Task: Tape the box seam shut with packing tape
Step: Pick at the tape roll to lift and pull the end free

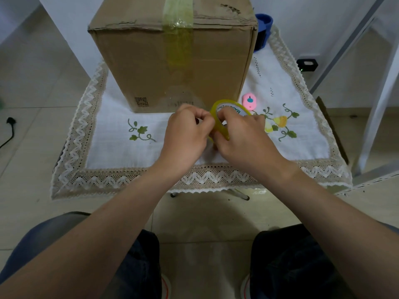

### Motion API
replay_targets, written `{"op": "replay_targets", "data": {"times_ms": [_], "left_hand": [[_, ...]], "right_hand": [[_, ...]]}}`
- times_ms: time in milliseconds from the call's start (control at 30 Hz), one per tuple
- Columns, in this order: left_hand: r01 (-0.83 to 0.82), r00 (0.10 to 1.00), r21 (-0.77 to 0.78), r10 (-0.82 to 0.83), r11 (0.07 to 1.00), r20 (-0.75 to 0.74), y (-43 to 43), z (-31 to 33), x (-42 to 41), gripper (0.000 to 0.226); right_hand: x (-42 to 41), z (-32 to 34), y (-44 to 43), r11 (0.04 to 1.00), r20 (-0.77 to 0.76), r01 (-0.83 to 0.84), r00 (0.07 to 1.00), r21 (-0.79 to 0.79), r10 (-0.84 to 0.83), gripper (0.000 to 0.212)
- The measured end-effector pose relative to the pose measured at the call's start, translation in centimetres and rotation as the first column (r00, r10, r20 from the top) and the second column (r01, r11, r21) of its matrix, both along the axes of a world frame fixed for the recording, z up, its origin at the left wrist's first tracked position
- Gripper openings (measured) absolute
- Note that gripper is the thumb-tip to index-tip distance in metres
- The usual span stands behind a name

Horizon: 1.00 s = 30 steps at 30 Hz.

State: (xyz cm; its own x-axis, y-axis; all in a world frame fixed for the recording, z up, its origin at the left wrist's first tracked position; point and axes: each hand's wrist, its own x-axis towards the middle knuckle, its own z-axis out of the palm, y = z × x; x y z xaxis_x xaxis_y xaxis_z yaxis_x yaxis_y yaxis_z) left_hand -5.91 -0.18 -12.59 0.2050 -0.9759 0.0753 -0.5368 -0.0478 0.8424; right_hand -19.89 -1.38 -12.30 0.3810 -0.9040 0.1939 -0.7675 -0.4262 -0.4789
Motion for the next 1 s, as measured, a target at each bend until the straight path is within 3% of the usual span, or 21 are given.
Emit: {"op": "replay_targets", "data": {"times_ms": [233,433,567,633,733,800,867,933,1000], "left_hand": [[0.049,0.995,-0.131,-0.060,0.990,-0.080,0.6,1.3,1.3,0.013],[-0.005,0.983,-0.096,-0.013,0.995,-0.182,0.3,1.7,2.3,0.015],[0.001,0.988,0.077,0.011,0.997,-0.154,0.3,2.0,2.3,0.016],[0.115,0.975,0.165,-0.080,0.980,-0.207,0.5,2.4,2.2,0.012],[0.273,0.930,0.117,-0.230,0.955,-0.288,1.1,2.6,1.6,0.008],[0.235,0.931,0.041,-0.213,0.971,-0.297,0.9,2.1,1.6,0.012],[0.187,0.936,0.023,-0.171,0.982,-0.308,0.7,1.9,1.8,0.011],[0.199,0.933,0.047,-0.175,0.979,-0.313,0.8,1.9,1.9,0.010],[0.230,0.934,0.070,-0.200,0.971,-0.297,1.0,2.0,1.8,0.015]], "right_hand": [[-1.2,1.0,-1.1,0.981,0.159,0.001,0.987,0.196,-0.033,0.017],[-1.9,1.3,-1.3,0.933,0.344,-0.069,0.937,0.353,-0.061,0.011],[-1.6,2.3,-1.1,0.889,0.478,-0.094,0.865,0.448,-0.150,0.012],[-1.5,2.5,-1.3,0.872,0.546,-0.090,0.809,0.481,-0.218,0.014],[-1.3,2.7,-1.2,0.847,0.647,-0.149,0.715,0.510,-0.264,0.015],[-1.2,2.8,-1.1,0.803,0.704,-0.230,0.645,0.550,-0.298,0.016],[-1.5,2.8,-1.4,0.835,0.683,-0.171,0.670,0.523,-0.291,0.011],[-2.3,2.6,-1.9,0.922,0.597,-0.033,0.770,0.386,-0.223,0.035],[-2.7,2.5,-2.2,0.971,0.536,-0.027,0.837,0.236,-0.107,0.046]]}}
